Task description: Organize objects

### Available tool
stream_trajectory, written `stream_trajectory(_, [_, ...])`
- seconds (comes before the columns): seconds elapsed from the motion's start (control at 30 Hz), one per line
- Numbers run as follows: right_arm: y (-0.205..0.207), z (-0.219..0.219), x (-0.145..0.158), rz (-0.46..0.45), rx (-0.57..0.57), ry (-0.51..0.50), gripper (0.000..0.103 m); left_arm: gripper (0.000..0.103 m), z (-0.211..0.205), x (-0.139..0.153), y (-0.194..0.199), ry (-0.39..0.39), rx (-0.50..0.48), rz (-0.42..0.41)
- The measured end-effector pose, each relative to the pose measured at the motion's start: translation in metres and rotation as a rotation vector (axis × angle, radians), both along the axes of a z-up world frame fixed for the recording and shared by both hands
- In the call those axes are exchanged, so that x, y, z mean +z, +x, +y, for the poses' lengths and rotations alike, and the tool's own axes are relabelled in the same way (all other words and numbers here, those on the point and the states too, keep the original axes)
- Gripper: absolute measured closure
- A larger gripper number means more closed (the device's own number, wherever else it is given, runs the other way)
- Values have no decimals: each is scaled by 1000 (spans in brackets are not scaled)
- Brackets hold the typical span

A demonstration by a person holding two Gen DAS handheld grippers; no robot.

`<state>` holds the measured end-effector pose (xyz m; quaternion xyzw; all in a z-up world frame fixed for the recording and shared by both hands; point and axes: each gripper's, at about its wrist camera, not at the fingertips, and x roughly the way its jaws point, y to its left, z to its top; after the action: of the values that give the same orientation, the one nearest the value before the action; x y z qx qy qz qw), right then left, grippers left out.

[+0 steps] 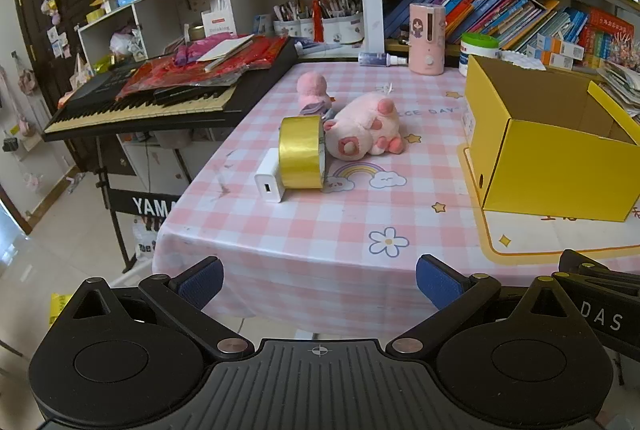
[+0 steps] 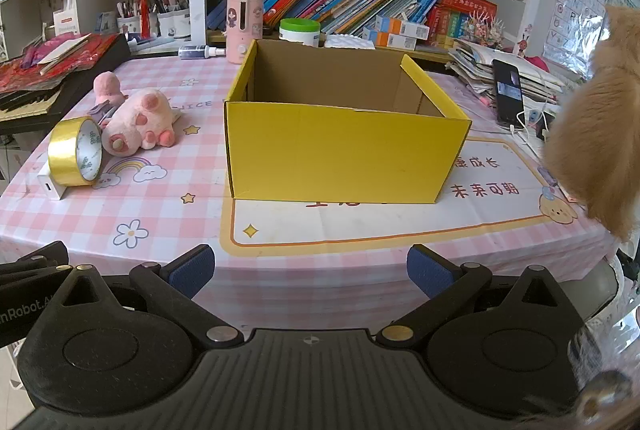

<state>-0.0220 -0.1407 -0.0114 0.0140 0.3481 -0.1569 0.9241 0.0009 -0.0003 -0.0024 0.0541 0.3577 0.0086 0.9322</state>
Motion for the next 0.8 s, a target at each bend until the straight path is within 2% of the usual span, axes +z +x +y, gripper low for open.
stream_trajectory(0.8, [-1,-2,3,1,2,7,0,0,1,0,2,-1,-20,14])
